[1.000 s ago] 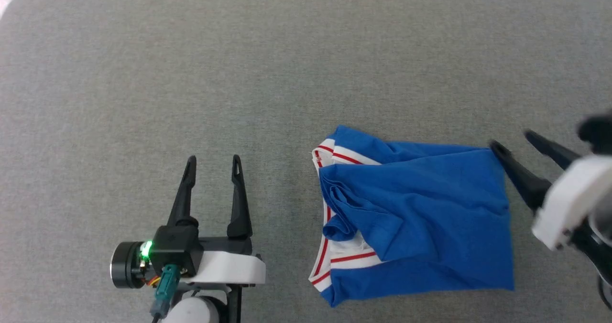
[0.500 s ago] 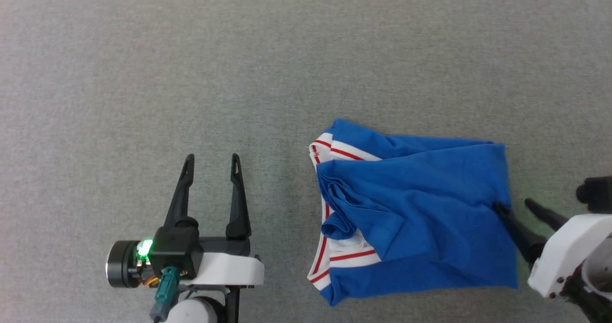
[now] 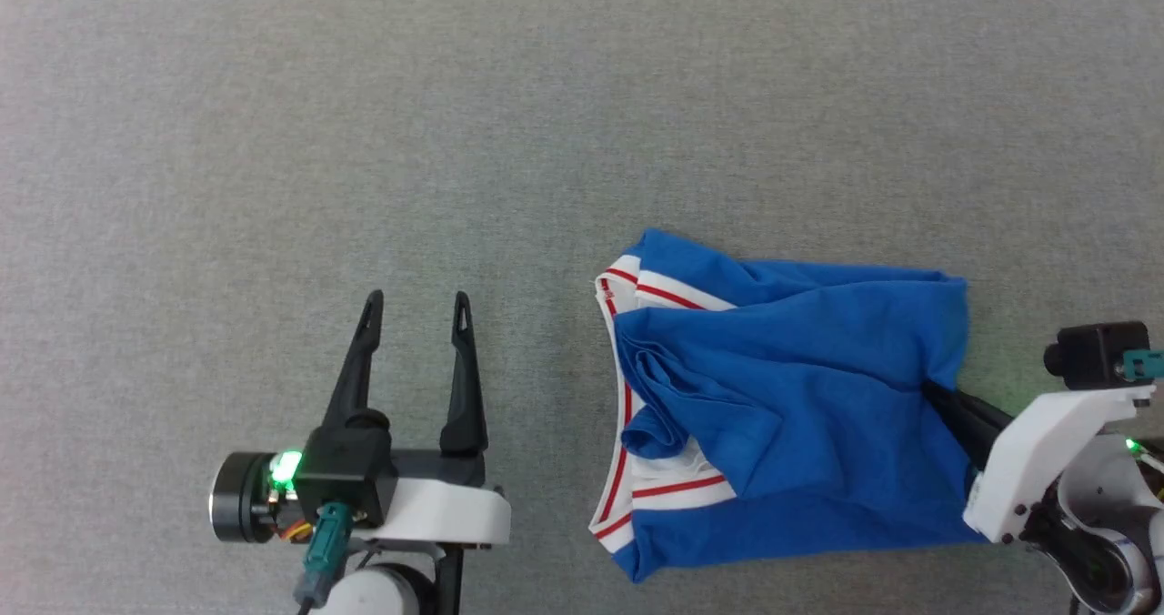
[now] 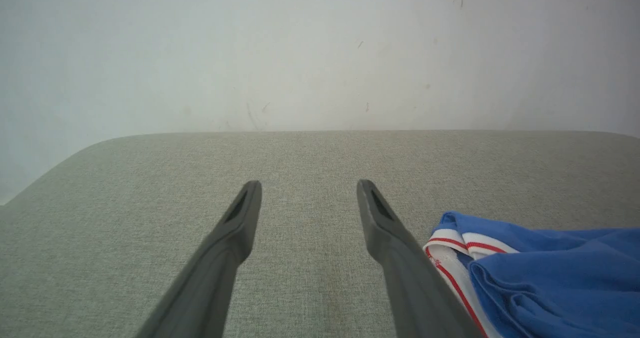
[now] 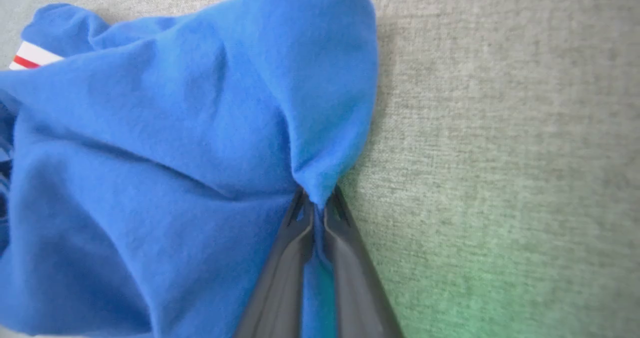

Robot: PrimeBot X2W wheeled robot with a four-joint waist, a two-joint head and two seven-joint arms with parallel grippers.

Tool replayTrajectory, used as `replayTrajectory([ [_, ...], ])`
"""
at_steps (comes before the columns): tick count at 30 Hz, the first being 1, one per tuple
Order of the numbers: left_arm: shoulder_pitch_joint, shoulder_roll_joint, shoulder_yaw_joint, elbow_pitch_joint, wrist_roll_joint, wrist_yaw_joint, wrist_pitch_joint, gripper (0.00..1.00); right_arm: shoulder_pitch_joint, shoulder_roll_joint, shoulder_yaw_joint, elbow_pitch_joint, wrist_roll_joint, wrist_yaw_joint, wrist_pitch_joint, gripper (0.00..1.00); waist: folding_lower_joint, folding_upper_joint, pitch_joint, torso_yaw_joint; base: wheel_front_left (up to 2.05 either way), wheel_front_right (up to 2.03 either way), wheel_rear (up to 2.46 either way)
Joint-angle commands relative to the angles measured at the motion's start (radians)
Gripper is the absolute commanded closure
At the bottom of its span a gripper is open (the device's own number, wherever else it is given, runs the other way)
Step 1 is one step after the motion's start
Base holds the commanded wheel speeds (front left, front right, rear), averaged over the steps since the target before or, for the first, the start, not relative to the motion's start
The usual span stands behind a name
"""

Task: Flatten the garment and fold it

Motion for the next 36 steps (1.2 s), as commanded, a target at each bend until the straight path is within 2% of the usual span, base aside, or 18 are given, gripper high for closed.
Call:
replayTrajectory([
  [1, -0.029, 0.006, 0.002, -0.004, 0.014, 0.007, 0.004, 0.0, -0.012, 0.006, 0.012, 0.024, -0.003, -0.003, -0.006, 1.0, 0.0002, -0.0001, 0.0, -0.014, 0.0, 0.0, 0.0],
  [5, -0.044, 0.014, 0.004, -0.011, 0.024, 0.011, 0.014, 0.0, -0.071, -0.044, 0.009, -0.005, -0.009, -0.003, -0.035, 1.0, 0.0002, -0.0001, 0.01, -0.056, 0.0, 0.0, 0.0],
  [16, -0.099, 0.043, 0.008, -0.055, 0.079, 0.039, 0.06, 0.0, -0.239, -0.263, 0.011, -0.014, -0.025, -0.003, -0.014, 1.0, 0.0002, -0.0001, 0.057, -0.219, 0.0, 0.0, 0.0],
  [17, -0.099, 0.043, 0.008, -0.055, 0.079, 0.039, 0.06, 0.0, -0.239, -0.263, 0.011, -0.014, -0.025, -0.003, -0.014, 1.0, 0.0002, -0.0001, 0.057, -0.219, 0.0, 0.0, 0.0],
  [20, -0.117, 0.055, 0.008, -0.072, 0.097, 0.044, 0.083, 0.0, -0.283, -0.324, 0.026, 0.0, -0.03, -0.003, -0.025, 1.0, 0.0002, -0.0001, 0.077, -0.26, 0.0, 0.0, 0.0],
  [28, -0.175, 0.084, 0.008, -0.106, 0.143, 0.048, 0.143, 0.0, -0.408, -0.464, 0.115, 0.099, -0.074, -0.003, -0.118, 1.0, 0.0002, -0.0001, 0.145, -0.338, 0.0, 0.0, 0.0],
  [32, -0.21, 0.1, 0.003, -0.133, 0.181, 0.049, 0.168, 0.0, -0.469, -0.542, 0.161, 0.177, -0.108, -0.003, -0.182, 1.0, 0.0002, -0.0001, 0.188, -0.354, 0.0, 0.0, 0.0],
  [36, -0.243, 0.112, -0.008, -0.162, 0.225, 0.051, 0.2, 0.0, -0.537, -0.591, 0.185, 0.265, -0.146, -0.003, -0.25, 1.0, 0.0002, -0.0001, 0.24, -0.366, 0.0, 0.0, 0.0],
])
